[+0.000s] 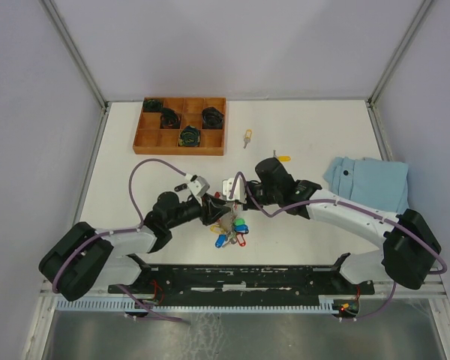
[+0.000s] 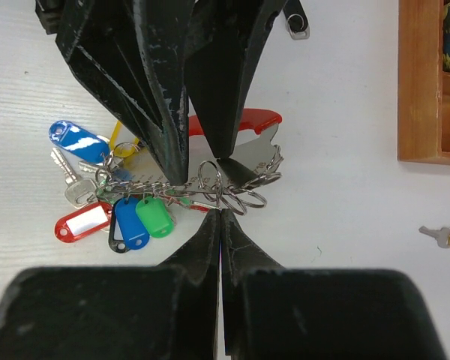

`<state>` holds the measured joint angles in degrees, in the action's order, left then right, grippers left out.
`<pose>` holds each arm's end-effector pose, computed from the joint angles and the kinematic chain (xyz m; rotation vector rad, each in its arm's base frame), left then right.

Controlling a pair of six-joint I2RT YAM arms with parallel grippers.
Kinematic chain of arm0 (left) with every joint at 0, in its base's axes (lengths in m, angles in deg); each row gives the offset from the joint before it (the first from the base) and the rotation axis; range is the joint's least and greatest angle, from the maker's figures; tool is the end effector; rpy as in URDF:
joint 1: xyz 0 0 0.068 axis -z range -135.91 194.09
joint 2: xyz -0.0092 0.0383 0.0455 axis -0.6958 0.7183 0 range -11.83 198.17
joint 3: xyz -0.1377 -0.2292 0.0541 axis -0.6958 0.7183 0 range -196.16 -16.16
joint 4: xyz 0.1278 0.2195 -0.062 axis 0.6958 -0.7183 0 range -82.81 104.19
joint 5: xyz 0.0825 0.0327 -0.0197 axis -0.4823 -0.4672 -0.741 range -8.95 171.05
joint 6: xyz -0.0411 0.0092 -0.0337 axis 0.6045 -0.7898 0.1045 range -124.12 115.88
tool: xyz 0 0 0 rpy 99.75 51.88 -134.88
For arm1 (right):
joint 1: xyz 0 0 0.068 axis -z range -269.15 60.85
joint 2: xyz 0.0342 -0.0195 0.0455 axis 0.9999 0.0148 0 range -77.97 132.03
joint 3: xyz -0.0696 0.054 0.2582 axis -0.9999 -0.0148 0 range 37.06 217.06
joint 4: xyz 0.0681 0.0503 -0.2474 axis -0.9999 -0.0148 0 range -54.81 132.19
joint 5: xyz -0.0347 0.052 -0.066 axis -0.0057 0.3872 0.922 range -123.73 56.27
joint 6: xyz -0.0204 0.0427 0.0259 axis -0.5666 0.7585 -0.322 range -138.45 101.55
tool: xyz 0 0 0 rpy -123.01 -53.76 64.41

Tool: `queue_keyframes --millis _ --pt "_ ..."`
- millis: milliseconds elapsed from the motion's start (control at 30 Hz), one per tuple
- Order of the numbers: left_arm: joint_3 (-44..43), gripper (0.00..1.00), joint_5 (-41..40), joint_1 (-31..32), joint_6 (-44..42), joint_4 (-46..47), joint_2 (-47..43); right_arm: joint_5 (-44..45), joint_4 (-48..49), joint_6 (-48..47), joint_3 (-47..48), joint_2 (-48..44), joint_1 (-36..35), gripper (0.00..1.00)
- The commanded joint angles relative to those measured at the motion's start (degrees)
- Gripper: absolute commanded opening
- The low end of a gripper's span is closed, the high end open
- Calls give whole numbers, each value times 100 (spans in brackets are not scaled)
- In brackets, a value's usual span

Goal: Put the keys on the keyring

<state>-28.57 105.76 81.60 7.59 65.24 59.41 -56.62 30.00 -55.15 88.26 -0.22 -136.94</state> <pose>0.1644 -0.1450 0.1704 0.7239 1.6469 -0.9942 0.1868 0.2265 0.2488 -1.6601 1.5056 0.5529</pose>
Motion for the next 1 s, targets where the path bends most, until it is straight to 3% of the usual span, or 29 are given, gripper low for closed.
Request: queue_keyframes --millis 0,200,500,967 --pt "-298 44 272 -79 -364 171 55 -212 124 -86 261 -14 -11 1" --pt "-417 36 548 -112 -450 81 135 -272 129 -100 238 -23 -11 1" --pt "-531 4 982 -113 -432 -55 354 -154 104 -91 170 -99 -11 1" --pt "-196 3 68 -260 604 686 -126 -216 647 454 -703 -195 -39 1"
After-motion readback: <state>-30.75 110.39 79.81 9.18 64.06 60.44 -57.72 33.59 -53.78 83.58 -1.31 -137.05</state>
